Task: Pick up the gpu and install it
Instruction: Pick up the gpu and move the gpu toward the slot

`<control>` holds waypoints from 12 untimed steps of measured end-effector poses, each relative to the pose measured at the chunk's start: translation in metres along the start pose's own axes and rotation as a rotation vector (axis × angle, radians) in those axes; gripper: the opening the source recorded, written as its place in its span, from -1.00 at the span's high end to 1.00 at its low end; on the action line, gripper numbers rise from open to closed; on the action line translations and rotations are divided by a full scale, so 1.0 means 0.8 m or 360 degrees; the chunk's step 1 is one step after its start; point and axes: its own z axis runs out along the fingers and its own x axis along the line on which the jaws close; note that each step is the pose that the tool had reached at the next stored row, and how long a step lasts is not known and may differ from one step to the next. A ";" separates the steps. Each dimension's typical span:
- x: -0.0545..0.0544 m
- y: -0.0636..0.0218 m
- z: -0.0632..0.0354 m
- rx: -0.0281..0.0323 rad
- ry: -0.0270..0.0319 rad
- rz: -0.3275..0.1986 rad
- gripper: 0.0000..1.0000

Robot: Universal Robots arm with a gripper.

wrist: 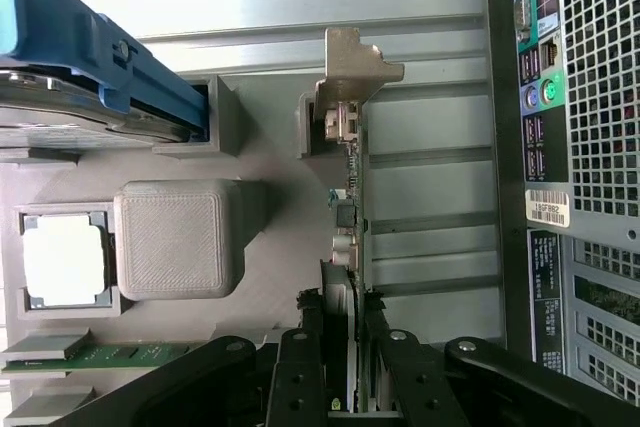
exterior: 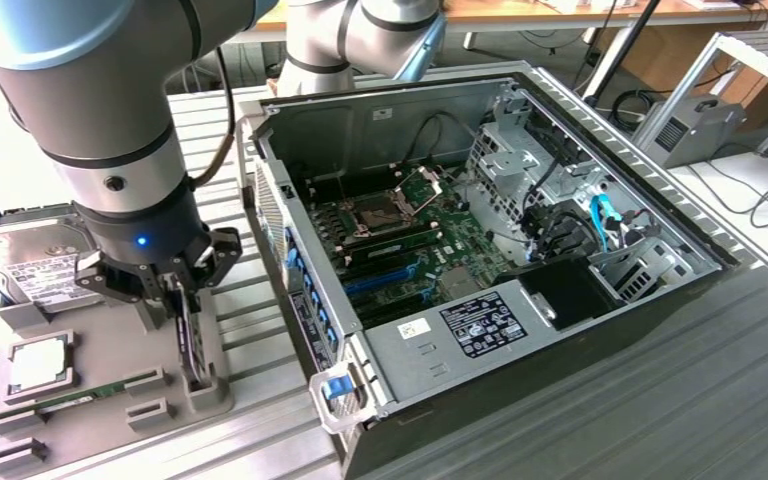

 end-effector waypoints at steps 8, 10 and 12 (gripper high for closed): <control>0.000 0.000 -0.002 -0.00001 -0.00001 0.0000 0.48; 0.000 0.000 -0.004 -0.00001 -0.00001 0.0000 0.48; 0.000 0.000 -0.005 -0.00002 -0.00001 0.0000 0.48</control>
